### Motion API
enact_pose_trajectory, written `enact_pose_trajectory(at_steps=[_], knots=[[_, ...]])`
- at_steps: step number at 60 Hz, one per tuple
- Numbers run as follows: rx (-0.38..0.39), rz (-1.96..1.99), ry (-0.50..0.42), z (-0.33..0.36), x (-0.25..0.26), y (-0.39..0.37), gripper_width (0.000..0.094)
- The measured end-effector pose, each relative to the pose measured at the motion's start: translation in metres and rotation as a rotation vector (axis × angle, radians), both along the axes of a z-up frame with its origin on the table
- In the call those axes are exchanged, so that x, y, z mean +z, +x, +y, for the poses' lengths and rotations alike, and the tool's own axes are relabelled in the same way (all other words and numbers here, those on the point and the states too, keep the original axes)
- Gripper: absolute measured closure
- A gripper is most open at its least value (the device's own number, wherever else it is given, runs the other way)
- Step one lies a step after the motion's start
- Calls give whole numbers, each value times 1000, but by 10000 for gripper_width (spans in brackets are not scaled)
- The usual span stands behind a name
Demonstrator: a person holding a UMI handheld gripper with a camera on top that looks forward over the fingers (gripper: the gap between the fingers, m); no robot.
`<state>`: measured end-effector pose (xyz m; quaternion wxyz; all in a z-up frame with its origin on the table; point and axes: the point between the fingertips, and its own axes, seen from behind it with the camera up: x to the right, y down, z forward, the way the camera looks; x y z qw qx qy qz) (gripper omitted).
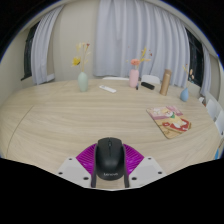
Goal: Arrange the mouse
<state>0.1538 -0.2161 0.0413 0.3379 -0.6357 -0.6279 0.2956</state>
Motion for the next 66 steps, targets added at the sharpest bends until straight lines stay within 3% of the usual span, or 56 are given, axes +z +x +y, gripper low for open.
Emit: enact_pose_trajectory(at_steps=[12,19,32,41,53,58,61,63,66], knots=[[-46,118,-22,93,111,-63,569],[-105,172,35,187,140,-113,568],[-151,86,47,312,71,-176,570],[-130,4,10,338,1,-186,567],[-118,-70,-19,345,-49,-178,561],[-111,-64,-24,344,-51,-177,512],[-98,-73,-18,342,-52,-176,427],[-89,-79,-21,340,-51,-175,317],[-72,-87,-26,337,-47,-171,51]])
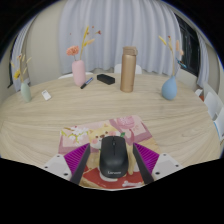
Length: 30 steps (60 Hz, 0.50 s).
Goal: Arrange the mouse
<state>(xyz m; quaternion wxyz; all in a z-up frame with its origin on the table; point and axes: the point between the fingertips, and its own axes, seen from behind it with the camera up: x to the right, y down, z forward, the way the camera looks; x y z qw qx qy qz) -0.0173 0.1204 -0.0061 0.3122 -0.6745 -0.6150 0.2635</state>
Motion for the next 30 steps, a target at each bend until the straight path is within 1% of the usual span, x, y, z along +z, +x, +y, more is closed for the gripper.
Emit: enact_pose_trajectory(at_steps=[2,3,6,11,16,23,30], knots=[[5,8,-5,-2,8,3,100],[4,12,-6,-3,13,5,103],[3,26,1,-5,31,17,79],[-1,30,15,-14,61,47,80],[-9,32,4,-30,88,85,83],[17,19,-6,-59,111,136,83],[34,26,-2,-83,123,170,93]])
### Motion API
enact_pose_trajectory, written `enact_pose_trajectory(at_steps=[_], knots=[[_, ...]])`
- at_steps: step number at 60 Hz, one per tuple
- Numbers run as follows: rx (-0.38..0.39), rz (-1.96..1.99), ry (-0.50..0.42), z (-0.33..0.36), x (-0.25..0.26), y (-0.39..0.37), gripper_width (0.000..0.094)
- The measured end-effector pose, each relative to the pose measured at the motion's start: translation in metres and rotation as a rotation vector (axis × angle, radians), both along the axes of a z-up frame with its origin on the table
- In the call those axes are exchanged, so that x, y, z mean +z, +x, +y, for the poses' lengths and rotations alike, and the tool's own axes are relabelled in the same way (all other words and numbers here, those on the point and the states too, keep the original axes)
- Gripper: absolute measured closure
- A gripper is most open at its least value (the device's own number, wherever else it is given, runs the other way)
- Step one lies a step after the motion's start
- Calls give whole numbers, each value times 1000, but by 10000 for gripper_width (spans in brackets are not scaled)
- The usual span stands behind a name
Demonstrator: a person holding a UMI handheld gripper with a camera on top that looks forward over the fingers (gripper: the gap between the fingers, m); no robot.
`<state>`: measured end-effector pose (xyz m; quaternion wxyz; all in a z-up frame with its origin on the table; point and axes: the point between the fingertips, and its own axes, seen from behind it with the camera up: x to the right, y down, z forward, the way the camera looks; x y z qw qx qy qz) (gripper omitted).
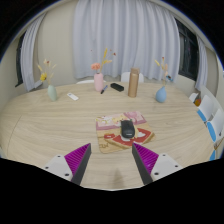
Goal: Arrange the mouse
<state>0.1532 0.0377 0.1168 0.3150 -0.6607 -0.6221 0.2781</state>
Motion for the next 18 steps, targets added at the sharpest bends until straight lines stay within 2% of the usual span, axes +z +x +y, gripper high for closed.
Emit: enact_pose_trajectory(at_steps=[18], knots=[[18,-20,13,-32,-2,26,91]])
